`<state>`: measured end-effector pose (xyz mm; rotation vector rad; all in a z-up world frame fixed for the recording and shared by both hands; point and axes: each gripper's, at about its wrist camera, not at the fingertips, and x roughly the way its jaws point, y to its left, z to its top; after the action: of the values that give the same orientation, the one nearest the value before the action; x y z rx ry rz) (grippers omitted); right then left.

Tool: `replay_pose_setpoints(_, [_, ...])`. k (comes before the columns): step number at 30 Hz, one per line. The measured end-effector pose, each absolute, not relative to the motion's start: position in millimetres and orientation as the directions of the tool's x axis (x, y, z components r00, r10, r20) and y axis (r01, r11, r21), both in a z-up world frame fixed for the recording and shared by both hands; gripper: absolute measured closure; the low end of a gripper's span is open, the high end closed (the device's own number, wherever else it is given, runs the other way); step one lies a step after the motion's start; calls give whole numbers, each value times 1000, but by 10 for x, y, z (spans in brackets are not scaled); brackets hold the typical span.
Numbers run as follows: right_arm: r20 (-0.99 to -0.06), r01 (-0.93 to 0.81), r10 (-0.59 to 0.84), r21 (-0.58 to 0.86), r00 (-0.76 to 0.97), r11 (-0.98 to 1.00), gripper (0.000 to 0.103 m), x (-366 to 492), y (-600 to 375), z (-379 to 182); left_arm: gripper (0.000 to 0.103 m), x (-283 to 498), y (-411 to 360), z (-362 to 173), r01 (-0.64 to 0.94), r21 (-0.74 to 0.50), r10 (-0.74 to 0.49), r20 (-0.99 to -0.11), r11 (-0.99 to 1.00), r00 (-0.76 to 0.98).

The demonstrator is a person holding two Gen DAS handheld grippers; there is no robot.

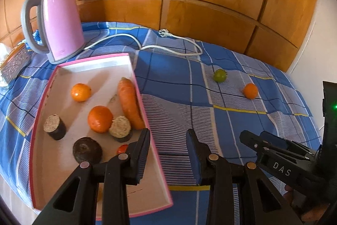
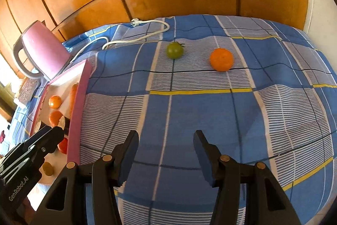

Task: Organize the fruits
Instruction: 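Move both open tools from the tray toward the green tomato and mandarin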

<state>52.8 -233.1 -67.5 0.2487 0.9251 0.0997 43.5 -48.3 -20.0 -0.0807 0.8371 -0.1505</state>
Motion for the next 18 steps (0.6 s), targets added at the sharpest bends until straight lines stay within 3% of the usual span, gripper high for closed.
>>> replay_pose_setpoints(18, [-795,93,154,255,587,962,48,634,-2644,-808,67,652,-803,-296,149,-122,-190,-757,981,625])
